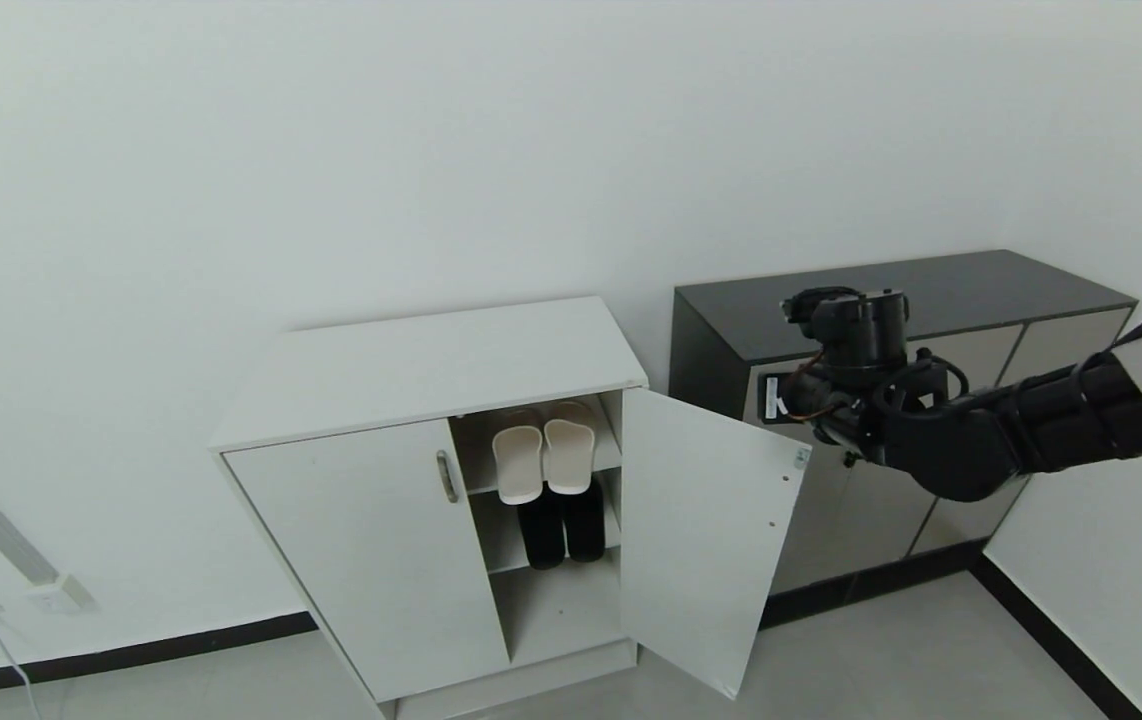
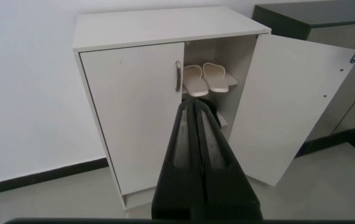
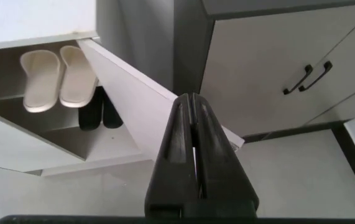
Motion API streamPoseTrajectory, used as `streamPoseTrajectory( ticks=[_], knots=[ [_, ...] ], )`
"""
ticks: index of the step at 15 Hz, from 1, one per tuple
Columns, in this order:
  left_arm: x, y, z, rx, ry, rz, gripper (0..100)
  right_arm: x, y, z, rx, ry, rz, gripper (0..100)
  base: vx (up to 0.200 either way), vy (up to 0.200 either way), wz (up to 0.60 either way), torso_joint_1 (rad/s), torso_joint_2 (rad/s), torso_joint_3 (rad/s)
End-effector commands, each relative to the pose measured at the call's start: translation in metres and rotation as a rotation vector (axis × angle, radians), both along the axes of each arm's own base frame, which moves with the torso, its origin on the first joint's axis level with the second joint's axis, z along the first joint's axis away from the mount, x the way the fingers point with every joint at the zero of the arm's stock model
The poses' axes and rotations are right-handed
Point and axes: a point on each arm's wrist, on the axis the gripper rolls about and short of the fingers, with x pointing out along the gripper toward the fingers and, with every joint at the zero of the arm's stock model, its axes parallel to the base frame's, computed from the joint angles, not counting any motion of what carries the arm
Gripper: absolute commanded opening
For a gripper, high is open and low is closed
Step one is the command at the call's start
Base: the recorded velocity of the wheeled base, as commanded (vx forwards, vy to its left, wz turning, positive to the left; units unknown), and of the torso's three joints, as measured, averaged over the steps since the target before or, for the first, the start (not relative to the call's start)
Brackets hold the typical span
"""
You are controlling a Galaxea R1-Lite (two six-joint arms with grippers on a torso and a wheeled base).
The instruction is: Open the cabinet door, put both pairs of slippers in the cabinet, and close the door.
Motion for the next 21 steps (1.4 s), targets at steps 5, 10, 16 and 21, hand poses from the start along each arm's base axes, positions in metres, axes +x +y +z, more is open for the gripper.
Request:
streamPoseTrajectory(
  ticks=[5, 10, 16, 21],
  knots=[
    [0.000, 0.000, 0.000, 0.000, 0.001, -0.001, 0, 0.033, -0.009, -0.039, -0.013, 0.064, -0.018, 0, 0.000, 0.000, 0.00, 0.000, 0.00, 0.000],
    [0.000, 0.000, 0.000, 0.000, 0.002, -0.001, 0, 0.045, -0.016, -0.058, -0.015, 0.096, -0.038, 0, 0.000, 0.000, 0.00, 0.000, 0.00, 0.000],
    [0.000, 0.000, 0.000, 0.000, 0.001, -0.002, 0, 0.055, -0.023, -0.072, 0.003, 0.120, -0.059, 0, 0.000, 0.000, 0.00, 0.000, 0.00, 0.000],
    [0.000, 0.000, 0.000, 0.000, 0.001, -0.001, 0, 0.057, -0.023, -0.080, -0.001, 0.134, -0.060, 0, 0.000, 0.000, 0.00, 0.000, 0.00, 0.000]
  ],
)
